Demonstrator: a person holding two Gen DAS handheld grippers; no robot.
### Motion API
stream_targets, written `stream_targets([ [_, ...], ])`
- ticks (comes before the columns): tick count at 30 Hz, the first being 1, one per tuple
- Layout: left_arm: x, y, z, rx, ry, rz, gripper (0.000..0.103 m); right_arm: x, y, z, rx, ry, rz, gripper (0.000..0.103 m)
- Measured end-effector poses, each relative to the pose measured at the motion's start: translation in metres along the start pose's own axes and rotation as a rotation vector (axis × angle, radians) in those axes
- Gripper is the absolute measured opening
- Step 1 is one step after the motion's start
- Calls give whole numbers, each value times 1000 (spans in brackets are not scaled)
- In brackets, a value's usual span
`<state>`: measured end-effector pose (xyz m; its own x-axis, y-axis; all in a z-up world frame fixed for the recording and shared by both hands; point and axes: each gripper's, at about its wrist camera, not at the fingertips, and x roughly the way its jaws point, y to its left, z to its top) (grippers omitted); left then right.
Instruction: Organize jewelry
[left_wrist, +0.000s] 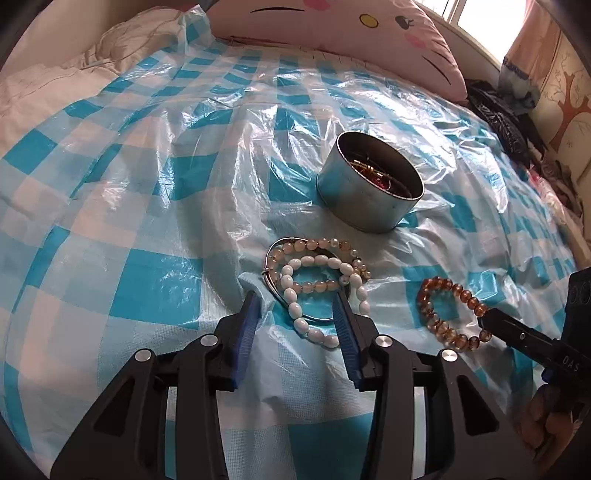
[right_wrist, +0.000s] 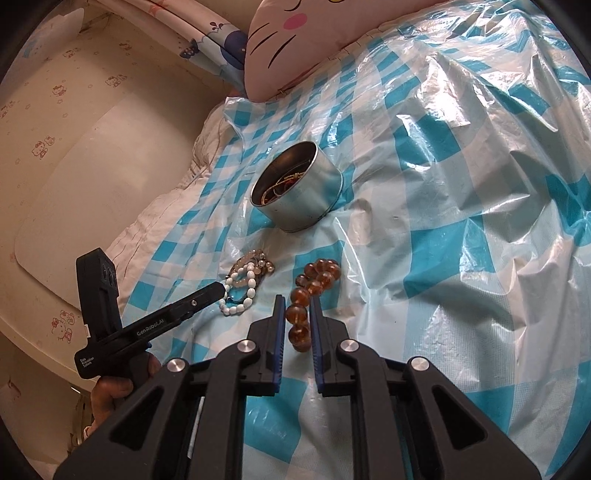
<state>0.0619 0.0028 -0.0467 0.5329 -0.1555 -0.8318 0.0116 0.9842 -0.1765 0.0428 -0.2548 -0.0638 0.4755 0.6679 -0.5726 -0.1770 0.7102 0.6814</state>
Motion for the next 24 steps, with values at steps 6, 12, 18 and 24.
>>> stream_targets([
  [6,6,-6,0,44,32,89,25,18,-4,7,0,55,-40,37],
  [12,-11,-12,-3,125,17,132,1,36,17,6,-141,118,-208,13],
  [18,-51,6,-11,20,-130,-170,0,0,1,-1,26,3,69,13],
  [24,-47,6,-16,-48,-131,-182,0,-23,-6,-7,106,-56,169,13],
])
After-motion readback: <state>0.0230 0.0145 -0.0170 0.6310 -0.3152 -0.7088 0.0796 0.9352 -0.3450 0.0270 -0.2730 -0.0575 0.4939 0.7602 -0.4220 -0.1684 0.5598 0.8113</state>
